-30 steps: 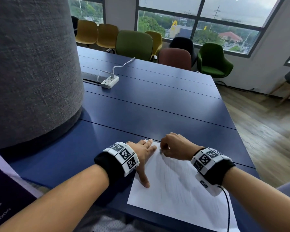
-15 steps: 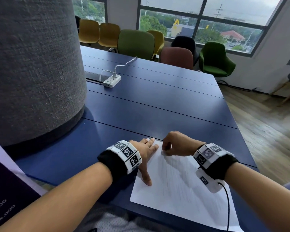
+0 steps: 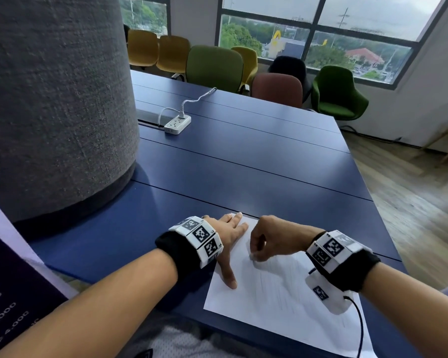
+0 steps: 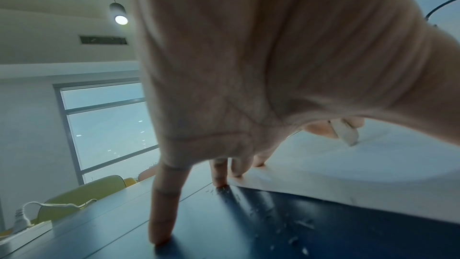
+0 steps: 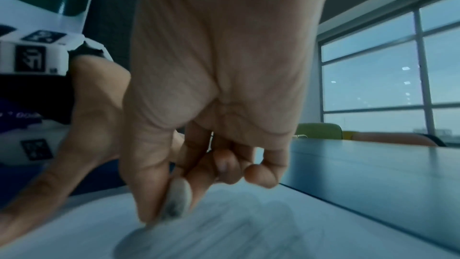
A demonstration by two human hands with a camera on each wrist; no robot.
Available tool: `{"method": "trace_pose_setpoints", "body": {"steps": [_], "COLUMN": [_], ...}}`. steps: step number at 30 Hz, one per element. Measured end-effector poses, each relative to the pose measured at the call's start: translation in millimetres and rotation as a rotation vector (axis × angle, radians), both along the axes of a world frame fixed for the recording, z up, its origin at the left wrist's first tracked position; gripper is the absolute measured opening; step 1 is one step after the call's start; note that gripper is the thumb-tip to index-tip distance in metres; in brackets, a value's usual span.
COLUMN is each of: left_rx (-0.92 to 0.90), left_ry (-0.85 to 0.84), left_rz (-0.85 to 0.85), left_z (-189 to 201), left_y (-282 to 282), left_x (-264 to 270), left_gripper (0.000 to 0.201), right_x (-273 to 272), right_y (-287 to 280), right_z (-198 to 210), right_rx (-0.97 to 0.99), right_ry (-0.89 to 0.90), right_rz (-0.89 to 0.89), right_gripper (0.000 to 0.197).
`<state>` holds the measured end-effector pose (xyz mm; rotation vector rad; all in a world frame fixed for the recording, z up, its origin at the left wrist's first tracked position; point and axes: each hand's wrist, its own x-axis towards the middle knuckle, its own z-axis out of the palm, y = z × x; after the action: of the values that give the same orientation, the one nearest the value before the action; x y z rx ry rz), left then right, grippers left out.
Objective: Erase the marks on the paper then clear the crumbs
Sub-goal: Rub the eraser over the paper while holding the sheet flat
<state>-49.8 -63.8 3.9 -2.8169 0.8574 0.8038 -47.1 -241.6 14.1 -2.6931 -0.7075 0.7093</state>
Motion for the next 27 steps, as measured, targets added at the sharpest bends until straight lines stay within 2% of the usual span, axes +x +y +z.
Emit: {"method": "trace_pose_setpoints", "body": {"steps": [4, 8, 9, 13, 14, 17, 18, 22, 24, 27], "left_rx": [-0.007, 0.013, 0.016, 0.007, 0.007, 0.01, 0.012, 0.015, 0.018, 0.014], "left_ry": [0.003, 0.003, 0.005, -0.001, -0.001, 0.008, 0.01, 0.002, 0.003, 0.009], "left_rz": [0.006, 0.0, 0.0, -0.001, -0.002, 0.002, 0.001, -0.005, -0.005, 0.001], "left_z": [0, -1, 0, 1, 1, 0, 0, -1, 0, -1], "left_y": [0, 0, -1, -1, -1, 0, 0, -2, -1, -1], "left_x": [0, 0, 0, -1, -1, -1, -1, 0, 0, 1], "left_gripper": [0.144, 0.146, 0.146, 0.143, 0.143, 0.145, 0.145, 0.144, 0.144, 0.145], "right_x": [10, 2, 3, 17, 16, 9, 10, 27, 27, 22], "right_y": [-1, -1, 0, -4, -5, -5, -4, -9, -12, -12], "right_z": [0, 0, 1, -1, -2, 1, 2, -2, -4, 0], "right_rx": [0.002, 0.002, -0.008, 0.012, 0.023, -0.018, -0.031, 0.016, 0.039, -0.005], "right_ry": [-0.159, 0.034, 0.036, -0.182, -0.159, 0.063, 0.071, -0.155, -0.096, 0.115], "right_rz": [-0.086, 0.011, 0.01, -0.12, -0.114, -0.017, -0.021, -0.157, -0.141, -0.067], "right_gripper": [0.01, 0.005, 0.006, 0.01, 0.01, 0.01, 0.011, 0.007, 0.008, 0.015]}}
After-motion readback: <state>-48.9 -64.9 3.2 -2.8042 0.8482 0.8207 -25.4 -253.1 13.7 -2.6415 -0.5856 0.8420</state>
